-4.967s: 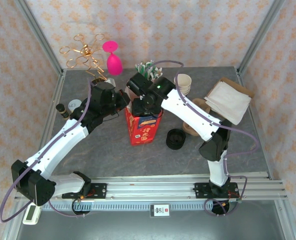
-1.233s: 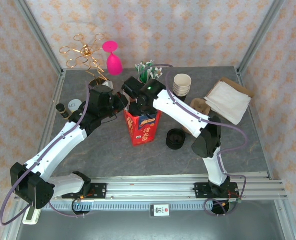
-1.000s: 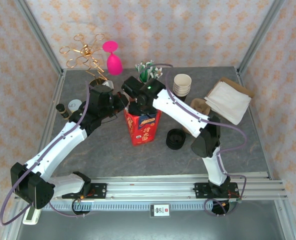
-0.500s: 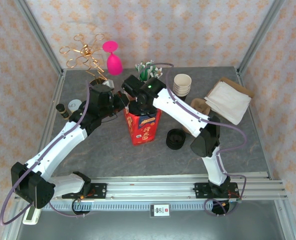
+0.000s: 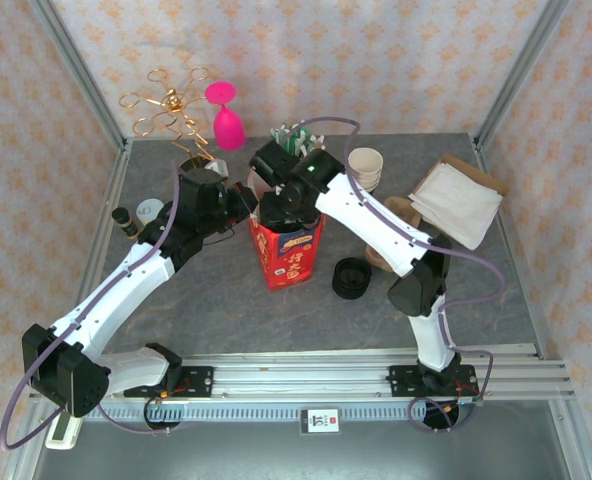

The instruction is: Pack the takeout coffee

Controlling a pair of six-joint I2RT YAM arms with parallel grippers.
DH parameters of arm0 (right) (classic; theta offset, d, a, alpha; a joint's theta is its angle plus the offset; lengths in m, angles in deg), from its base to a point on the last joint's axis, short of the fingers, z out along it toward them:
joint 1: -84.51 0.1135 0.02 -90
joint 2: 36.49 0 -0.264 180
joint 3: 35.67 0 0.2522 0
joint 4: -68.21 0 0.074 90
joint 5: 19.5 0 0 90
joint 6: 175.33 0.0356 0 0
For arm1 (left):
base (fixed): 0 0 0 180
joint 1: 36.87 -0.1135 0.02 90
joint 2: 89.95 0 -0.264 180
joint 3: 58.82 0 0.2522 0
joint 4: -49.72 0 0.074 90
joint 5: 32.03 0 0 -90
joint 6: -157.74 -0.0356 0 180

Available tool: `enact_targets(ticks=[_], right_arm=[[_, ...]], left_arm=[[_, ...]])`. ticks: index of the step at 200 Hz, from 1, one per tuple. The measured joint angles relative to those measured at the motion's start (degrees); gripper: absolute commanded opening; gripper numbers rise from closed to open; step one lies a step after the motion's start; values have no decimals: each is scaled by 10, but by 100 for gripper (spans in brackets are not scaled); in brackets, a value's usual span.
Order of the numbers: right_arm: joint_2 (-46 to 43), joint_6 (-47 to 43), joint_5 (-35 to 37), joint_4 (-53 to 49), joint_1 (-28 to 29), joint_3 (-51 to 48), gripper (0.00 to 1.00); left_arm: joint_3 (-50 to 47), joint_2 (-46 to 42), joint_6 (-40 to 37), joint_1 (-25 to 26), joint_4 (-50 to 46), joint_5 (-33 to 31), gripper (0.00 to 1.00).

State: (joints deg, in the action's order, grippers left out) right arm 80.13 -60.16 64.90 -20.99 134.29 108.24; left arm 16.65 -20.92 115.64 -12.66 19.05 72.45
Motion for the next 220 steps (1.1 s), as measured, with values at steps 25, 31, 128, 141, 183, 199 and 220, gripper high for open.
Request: enact_targets(ticks=[25, 31, 128, 141, 183, 199, 220], right_arm=[[-5, 3, 0, 3, 0, 3, 50], [-5, 4, 1, 3, 0, 3, 50], [-28, 12, 29, 4, -2, 2, 48], [-29, 12, 29, 4, -3, 3, 48], [-30, 12, 29, 6, -3, -4, 48], [-30, 12, 28, 7, -3, -18, 48], [-30, 8, 28, 7, -3, -30, 48]], left_arm=[[0, 1, 0, 0, 0, 1, 0], [0, 1, 0, 0, 0, 1, 0], [0, 4, -9, 0, -4, -5, 0], [0, 4, -10, 0, -4, -5, 0], [0, 4, -13, 0, -4, -11, 0], [0, 5, -14, -2, -4, -12, 0], [0, 8, -15, -3, -4, -12, 0]])
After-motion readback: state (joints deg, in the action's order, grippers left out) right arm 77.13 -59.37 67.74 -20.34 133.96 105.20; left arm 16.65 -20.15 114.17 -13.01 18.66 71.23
